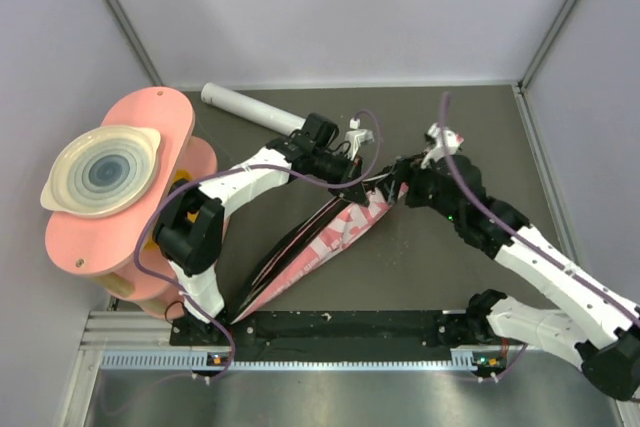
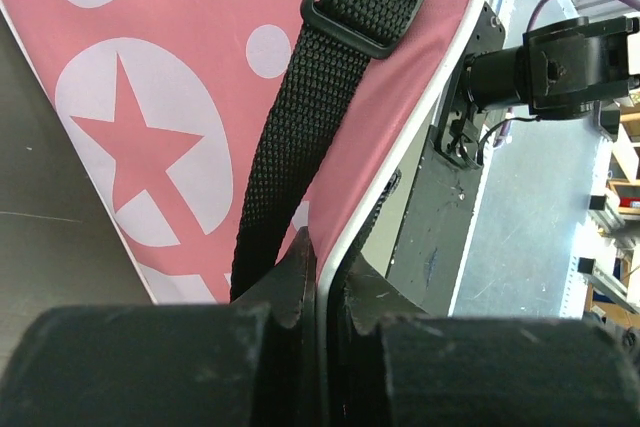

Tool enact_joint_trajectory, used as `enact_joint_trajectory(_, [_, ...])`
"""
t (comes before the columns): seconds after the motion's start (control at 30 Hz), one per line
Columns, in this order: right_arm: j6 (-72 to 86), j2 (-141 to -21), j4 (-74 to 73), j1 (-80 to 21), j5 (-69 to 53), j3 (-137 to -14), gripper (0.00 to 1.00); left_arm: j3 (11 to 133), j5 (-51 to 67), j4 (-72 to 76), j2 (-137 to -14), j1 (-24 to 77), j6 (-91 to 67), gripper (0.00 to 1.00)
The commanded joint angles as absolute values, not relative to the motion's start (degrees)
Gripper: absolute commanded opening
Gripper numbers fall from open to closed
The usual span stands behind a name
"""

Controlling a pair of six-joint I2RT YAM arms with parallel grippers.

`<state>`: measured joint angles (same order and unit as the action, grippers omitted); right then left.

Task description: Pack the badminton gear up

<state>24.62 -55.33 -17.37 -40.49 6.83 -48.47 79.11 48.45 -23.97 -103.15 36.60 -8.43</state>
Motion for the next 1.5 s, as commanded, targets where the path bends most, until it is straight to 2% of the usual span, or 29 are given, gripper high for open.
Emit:
enact_joint_trajectory(0.0, [43.92, -49.76, -25.29, -33.42, 9.32, -51.24, 0.82, 79.9, 49.4, -21.97, -100.99, 36.74, -8.7, 0.0])
enact_joint_trajectory(0.1, [57.46, -48.52, -31.26, -28.31, 13.36, -52.81, 0.81, 79.1, 48.26, -21.36, -100.11, 36.83, -8.7, 0.0])
enact_joint_trajectory(0.47, [65.65, -61.5, -37.79, -27.16, 14.94, -60.38, 0.8, 78.13, 40.96, -21.09, -96.95, 39.9, -6.24, 0.01])
enact_joint_trajectory(0.57, [66.52, -64.06, -37.71, -27.16, 16.0, -61.52, 0.67, 78.13, 40.95, -21.18, -96.51, 40.52, -5.62, 0.02])
enact_joint_trajectory(0.67, [68.02, -65.12, -37.71, -27.25, 16.61, -61.7, 0.58, 78.22, 41.31, -21.27, -96.24, 40.52, -5.36, 0.06])
enact_joint_trajectory(0.7, [68.2, -65.04, -37.79, -27.25, 16.61, -61.7, 0.49, 78.31, 41.4, -21.27, -96.24, 40.6, -5.19, 0.07])
enact_joint_trajectory(0.77, [69.34, -64.87, -37.79, -27.25, 16.52, -61.44, 0.38, 78.31, 40.96, -21.27, -95.8, 40.69, -5.27, 0.12])
enact_joint_trajectory(0.8, [70.13, -64.25, -37.71, -27.16, 16.52, -61.09, 0.24, 78.14, 40.44, -21.27, -95.45, 40.61, -5.71, 0.22])
enact_joint_trajectory(0.87, [72.76, -63.72, -37.62, -27.25, 16.44, -60.21, 0.12, 77.7, 38.59, -21.27, -93.53, 40.69, -6.94, 0.36])
enact_joint_trajectory(0.9, [73.3, -63.37, -37.62, -27.25, 16.44, -60.03, 0.0, 77.35, 35.8, -21.01, -92.47, 40.69, -8.42, 0.56])
enact_joint_trajectory(0.97, [74.96, -63.19, -37.62, -27.16, 16.17, -59.94, 0.0, 75.95, 31.58, -20.22, -88.01, 41.22, -9.66, 0.6])
enact_joint_trajectory(1.03, [76.37, -63.28, -37.62, -27.16, 16.26, -59.94, 0.0, 74.8, 22.53, -19.69, -84.66, 42.62, -12.12, 0.62])
enact_joint_trajectory(1.13, [79.45, -63.19, -37.53, -27.16, 17.92, -59.94, 0.0, 73.04, 12.27, -19.25, -79.11, 44.99, -15.72, 0.59])
enact_joint_trajectory(1.23, [80.42, -63.54, -37.27, -27.16, 19.16, -60.82, 0.0, 71.2, 6.43, -17.42, -75.68, 49.99, -17.93, 0.5])
enact_joint_trajectory(1.37, [80.77, -64.16, -37.27, -27.16, 18.81, -61.44, 0.0, 71.18, 9.22, -15.55, -78.04, 52.2, -20.91, 0.35])
enact_joint_trajectory(1.43, [80.95, -63.99, -37.27, -27.16, 18.98, -61.26, 0.0, 72.15, 9.58, -16.43, -80.06, 53.08, -26.87, 0.36])
enact_joint_trajectory(1.47, [81.12, -63.72, -37.27, -27.16, 19.16, -61.09, 0.0, 72.94, 7.06, -16.96, -80.42, 53.43, -29.59, 0.4])
